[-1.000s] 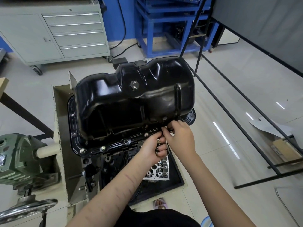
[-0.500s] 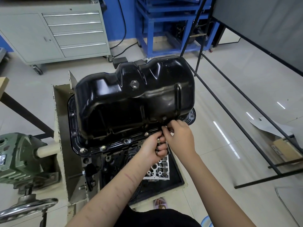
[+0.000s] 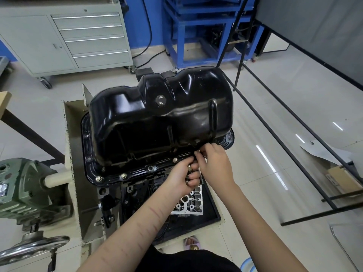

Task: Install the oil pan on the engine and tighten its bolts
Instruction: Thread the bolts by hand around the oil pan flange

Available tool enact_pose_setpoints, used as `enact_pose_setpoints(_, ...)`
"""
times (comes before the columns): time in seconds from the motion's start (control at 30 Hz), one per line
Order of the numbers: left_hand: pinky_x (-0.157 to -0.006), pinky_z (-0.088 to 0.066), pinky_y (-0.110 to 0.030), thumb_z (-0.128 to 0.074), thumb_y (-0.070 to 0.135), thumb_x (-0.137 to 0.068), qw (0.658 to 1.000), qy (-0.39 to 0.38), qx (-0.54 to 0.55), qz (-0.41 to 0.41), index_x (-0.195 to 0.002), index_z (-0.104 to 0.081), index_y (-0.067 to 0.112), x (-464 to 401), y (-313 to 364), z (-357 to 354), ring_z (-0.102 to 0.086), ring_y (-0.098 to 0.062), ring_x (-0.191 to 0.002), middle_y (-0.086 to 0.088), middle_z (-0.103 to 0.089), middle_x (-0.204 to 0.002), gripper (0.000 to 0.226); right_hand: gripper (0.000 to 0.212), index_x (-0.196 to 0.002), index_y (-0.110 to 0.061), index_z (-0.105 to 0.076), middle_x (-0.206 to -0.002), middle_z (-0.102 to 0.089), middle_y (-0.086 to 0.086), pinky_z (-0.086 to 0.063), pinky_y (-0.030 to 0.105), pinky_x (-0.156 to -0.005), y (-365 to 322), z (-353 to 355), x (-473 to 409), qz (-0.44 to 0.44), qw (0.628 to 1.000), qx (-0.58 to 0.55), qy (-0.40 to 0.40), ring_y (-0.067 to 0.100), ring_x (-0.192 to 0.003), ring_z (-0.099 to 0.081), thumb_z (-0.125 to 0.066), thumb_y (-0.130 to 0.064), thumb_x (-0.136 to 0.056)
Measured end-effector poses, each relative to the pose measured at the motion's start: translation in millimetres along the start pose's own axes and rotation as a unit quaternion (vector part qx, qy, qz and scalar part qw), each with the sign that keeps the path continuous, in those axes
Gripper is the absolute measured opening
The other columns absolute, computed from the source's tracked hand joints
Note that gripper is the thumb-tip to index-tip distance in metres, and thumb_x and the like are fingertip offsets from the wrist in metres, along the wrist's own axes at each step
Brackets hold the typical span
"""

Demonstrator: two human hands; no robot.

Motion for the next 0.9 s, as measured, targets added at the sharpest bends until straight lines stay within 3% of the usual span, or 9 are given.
enact_pose_setpoints(0.3, -0.022, -0.013, -0.012, -0.035, 0.025, -0.098, 1.0, -0.003, 0.0, -0.001, -0.065, -0.042, 0.015, -0.8, -1.0, -0.8, -0.023, -0.002, -0.024, 0.008, -0.036, -0.04, 0.035, 0.021, -0.093, -0.002, -0.065, -0.093, -0.059, 0.012, -0.039, 0.031, -0.078, 5.7, -1.8, 0.3, -0.012, 0.999, -0.026, -0.021, 0.027, -0.096, -0.051, -0.057, -0.021, -0.088)
enact_pose_setpoints(0.43, -0.023, -0.013, -0.013, -0.037, 0.026, -0.097, 1.0, 0.0, -0.004, -0.001, -0.063, -0.042, 0.015, -0.8, -0.7, -0.4, -0.023, -0.002, -0.025, 0.008, -0.036, -0.04, 0.036, 0.03, -0.087, -0.003, -0.061, -0.091, -0.056, 0.01, -0.037, 0.031, -0.072, 5.0, -1.4, -2.0, -0.029, 1.0, 0.011, -0.003, 0.025, -0.094, -0.049, -0.058, -0.032, -0.088)
enact_pose_setpoints(0.57, -0.022, -0.012, -0.013, -0.036, 0.025, -0.098, 1.0, 0.01, -0.009, -0.001, -0.062, -0.039, 0.015, -1.4, -1.1, 1.6, -0.023, -0.002, -0.024, 0.008, -0.036, -0.038, 0.038, 0.036, -0.094, -0.005, -0.062, -0.098, -0.056, 0.009, -0.04, 0.031, -0.074, 8.4, -3.6, -1.3, -0.042, 0.999, 0.02, -0.016, 0.023, -0.099, -0.05, -0.058, -0.04, -0.086)
enact_pose_setpoints(0.77, -0.023, -0.013, -0.012, -0.037, 0.027, -0.098, 1.0, 0.007, -0.006, -0.005, -0.064, -0.041, 0.015, -2.4, -1.2, 2.2, -0.023, -0.002, -0.025, 0.008, -0.037, -0.039, 0.035, 0.023, -0.093, -0.003, -0.067, -0.094, -0.057, 0.011, -0.044, 0.038, -0.081, 6.5, -4.0, 0.2, -0.024, 0.998, -0.045, -0.029, 0.028, -0.095, -0.054, -0.06, -0.024, -0.086)
enact_pose_setpoints(0.9, -0.023, -0.013, -0.012, -0.038, 0.027, -0.097, 1.0, 0.007, -0.01, -0.004, -0.061, -0.041, 0.015, -1.6, -1.2, 1.9, -0.024, -0.002, -0.025, 0.008, -0.036, -0.038, 0.038, 0.03, -0.086, -0.002, -0.063, -0.091, -0.057, 0.011, -0.039, 0.032, -0.071, 5.1, -2.1, -1.4, -0.018, 1.0, 0.018, -0.007, 0.026, -0.092, -0.053, -0.058, -0.032, -0.088)
Point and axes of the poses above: each hand's wrist, its own x-axis away from the middle knuckle, its own z-axis out of the back of the hand, y = z × x, the point moved 8 cm from there along -x, towards the middle knuckle
